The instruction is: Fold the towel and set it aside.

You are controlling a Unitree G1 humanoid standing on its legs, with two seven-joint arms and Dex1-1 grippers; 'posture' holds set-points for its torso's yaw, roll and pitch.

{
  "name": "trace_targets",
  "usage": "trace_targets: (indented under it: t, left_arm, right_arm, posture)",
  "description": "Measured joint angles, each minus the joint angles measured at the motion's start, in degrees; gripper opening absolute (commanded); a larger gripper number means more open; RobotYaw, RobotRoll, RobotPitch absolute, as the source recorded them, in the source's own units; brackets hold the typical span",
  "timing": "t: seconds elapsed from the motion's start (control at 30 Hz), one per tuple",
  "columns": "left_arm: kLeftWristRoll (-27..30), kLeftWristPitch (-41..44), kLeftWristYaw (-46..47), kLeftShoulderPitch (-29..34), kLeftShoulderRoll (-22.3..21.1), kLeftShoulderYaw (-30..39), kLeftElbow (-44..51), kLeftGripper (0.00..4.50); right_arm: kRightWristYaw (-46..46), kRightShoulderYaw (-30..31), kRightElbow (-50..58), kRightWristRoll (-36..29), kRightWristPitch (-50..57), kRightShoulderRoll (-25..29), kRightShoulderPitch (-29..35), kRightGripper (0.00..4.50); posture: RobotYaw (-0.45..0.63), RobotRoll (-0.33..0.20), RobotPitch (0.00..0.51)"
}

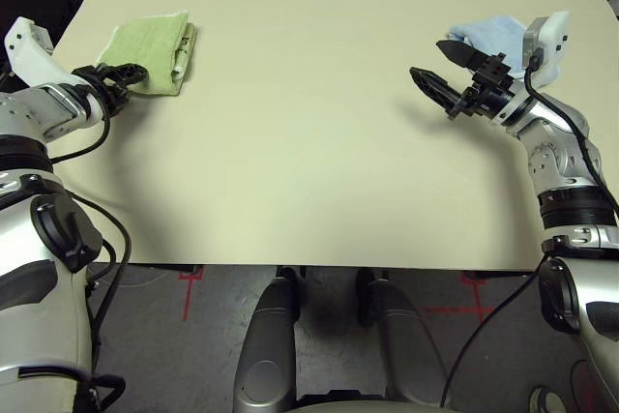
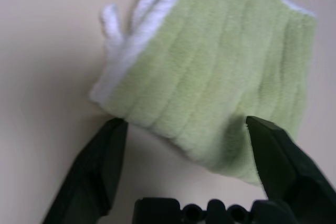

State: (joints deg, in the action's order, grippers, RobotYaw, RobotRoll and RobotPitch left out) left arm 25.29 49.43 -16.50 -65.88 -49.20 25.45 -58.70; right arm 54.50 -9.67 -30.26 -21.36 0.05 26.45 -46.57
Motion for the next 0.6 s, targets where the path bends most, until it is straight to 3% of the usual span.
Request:
trace_targets:
  t: [0.17, 0.27, 0.37, 0.47, 0.6]
  left_arm:
    - [-0.31, 10.72, -11.90, 3.27, -4.21, -8.08, 8.97, 4.47]
    - [2.61, 17.36, -24.97, 5.55, -8.61, -14.18, 19.77, 4.47]
    - [6.25, 19.67, -33.83, 5.41, -9.93, -15.32, 27.76, 4.47]
    - [7.37, 12.77, -38.08, 5.04, -7.43, -15.14, 34.05, 4.47]
    - [2.60, -7.23, -30.78, 4.19, 4.00, -14.13, 33.58, 4.47]
  right_arm:
    - [0.07, 0.09, 0.03, -0.01, 0.00, -0.07, -0.04, 4.50]
    - [0.23, 0.02, -0.30, 0.00, -0.02, 0.01, -0.13, 4.50]
    - [-0.27, -0.03, -1.41, 0.01, -0.26, 0.04, -0.66, 4.50]
    - [-5.48, -1.49, -4.15, 0.51, -1.55, -0.09, -2.52, 4.50]
    - [-19.52, -4.35, -10.01, 3.78, -6.83, -0.76, -5.94, 4.50]
  posture:
    - [0.13, 0.000, 0.278]
    - [0.14, 0.000, 0.276]
    - [0.14, 0.000, 0.273]
    - [0.13, 0.000, 0.271]
    - [0.11, 0.000, 0.269]
